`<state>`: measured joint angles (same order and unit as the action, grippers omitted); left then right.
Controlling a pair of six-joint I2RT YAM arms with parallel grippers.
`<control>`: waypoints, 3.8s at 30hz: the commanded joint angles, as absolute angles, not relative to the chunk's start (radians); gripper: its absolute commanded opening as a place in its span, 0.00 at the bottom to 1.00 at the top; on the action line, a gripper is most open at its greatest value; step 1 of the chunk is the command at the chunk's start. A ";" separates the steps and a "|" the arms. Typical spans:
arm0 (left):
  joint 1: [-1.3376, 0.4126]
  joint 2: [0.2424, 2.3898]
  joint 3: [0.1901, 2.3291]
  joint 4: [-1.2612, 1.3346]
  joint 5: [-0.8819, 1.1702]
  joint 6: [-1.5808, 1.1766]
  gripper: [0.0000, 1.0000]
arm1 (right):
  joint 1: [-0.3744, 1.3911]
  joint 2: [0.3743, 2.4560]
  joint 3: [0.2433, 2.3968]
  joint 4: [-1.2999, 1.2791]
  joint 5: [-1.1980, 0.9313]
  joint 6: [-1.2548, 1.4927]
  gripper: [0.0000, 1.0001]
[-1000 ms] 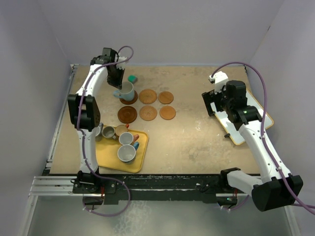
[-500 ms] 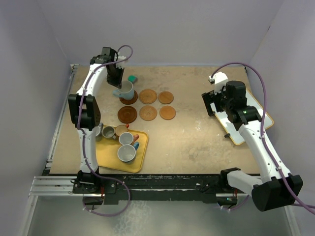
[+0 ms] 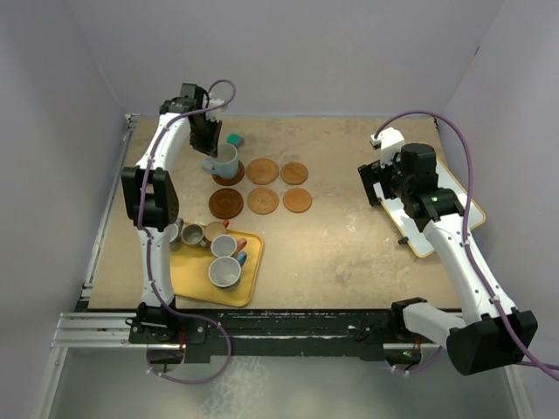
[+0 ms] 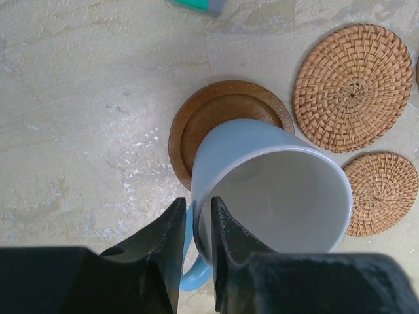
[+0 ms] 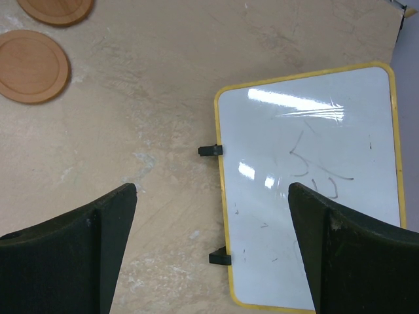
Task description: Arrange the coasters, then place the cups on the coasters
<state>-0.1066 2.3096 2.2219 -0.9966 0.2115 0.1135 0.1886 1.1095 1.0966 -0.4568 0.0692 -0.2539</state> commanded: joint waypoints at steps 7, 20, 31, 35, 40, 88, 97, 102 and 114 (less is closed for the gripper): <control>-0.097 2.217 2.267 -0.977 0.200 0.119 0.39 | 0.183 1.099 1.098 -0.417 0.077 -0.261 1.00; -0.097 1.929 1.986 -0.794 0.155 0.187 0.68 | 0.183 1.099 1.098 -0.419 0.077 -0.261 1.00; -0.097 1.519 1.489 -0.553 0.352 0.435 0.75 | 0.182 1.095 1.099 -0.421 0.076 -0.263 1.00; -0.099 1.380 1.341 -0.552 0.523 0.603 0.76 | 0.183 1.092 1.098 -0.421 0.075 -0.264 1.00; -0.106 1.254 1.207 -0.676 0.727 0.847 0.77 | 0.183 1.089 1.098 -0.420 0.071 -0.265 1.00; -0.823 1.478 1.129 -1.275 0.402 1.536 0.47 | 0.180 1.173 1.088 -0.417 0.118 -0.305 1.00; -0.869 1.496 1.103 -1.261 0.421 1.467 0.33 | 0.181 1.170 1.088 -0.417 0.118 -0.307 1.00; -0.869 1.496 1.096 -1.259 0.430 1.404 0.28 | 0.181 1.170 1.088 -0.417 0.115 -0.310 1.00; -0.870 1.476 1.070 -1.247 0.488 1.341 0.23 | 0.180 1.175 1.089 -0.421 0.109 -0.311 1.00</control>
<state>-0.8646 1.4940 1.0805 -1.2320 0.4244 1.3689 0.1833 1.1770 1.0878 -0.4564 0.0959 -0.3000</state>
